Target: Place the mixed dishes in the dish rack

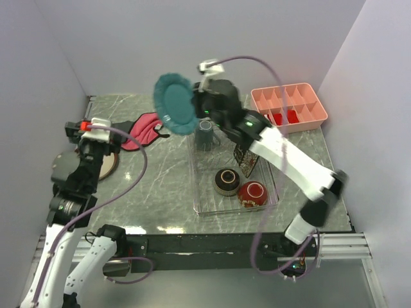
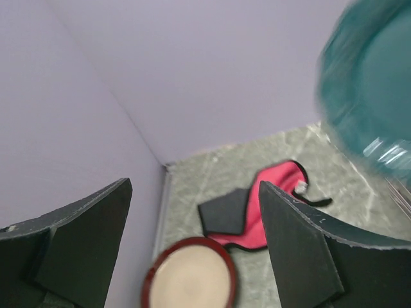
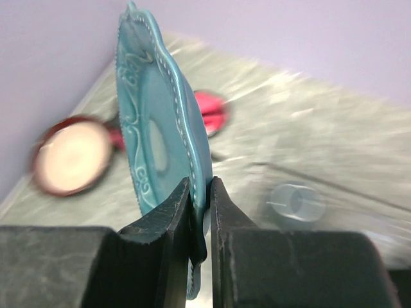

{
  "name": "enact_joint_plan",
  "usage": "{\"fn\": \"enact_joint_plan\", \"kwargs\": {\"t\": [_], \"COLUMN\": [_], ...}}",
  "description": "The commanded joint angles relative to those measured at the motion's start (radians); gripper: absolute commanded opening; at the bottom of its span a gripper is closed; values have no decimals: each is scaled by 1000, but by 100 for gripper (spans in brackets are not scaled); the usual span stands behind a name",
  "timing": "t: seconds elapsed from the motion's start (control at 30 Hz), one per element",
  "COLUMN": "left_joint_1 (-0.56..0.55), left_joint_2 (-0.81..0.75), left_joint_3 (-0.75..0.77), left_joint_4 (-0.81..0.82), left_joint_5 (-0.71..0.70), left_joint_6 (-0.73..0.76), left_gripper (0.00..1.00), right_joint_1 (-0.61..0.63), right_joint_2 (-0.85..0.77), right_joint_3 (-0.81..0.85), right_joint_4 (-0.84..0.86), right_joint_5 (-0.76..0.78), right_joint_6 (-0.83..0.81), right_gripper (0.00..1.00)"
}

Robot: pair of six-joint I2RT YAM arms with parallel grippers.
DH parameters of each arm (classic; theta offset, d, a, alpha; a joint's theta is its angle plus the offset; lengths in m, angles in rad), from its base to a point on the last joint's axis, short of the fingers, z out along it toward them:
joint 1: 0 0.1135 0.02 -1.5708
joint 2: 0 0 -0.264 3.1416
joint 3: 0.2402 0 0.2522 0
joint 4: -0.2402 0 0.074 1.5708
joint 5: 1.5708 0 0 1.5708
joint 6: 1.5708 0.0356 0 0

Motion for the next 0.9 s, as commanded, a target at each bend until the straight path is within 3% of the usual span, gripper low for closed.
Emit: {"fn": "enact_joint_plan", "kwargs": {"t": [0.0,0.2,0.43,0.6,0.7,0.87], "left_joint_1": [4,4,4,23,30,30], "left_joint_2": [29,39,59,87,125,133], "left_joint_3": [-64,-129,-93,-106,-81,-75], "left_joint_4": [132,183,109,141,127,103], "left_joint_5": [35,61,52,66,66,69], "left_joint_6": [-98,-110,-223,-202,-197,-190], "left_gripper": [86,87,88,88,88,88], "right_joint_1": [20,-1,-122,-122,-122,-121], "right_joint_2": [-241,-421,-427,-539,-559,-519], "right_joint_3": [-109,-268,-143,-258,-329,-323], "right_joint_4": [100,-9,-209,-217,-229,-335], "right_joint_5": [339,470,330,320,398,457], "right_joint_6": [-189,-153,-82,-160,-172,-7], "right_gripper": [0,0,0,0,0,0]}}
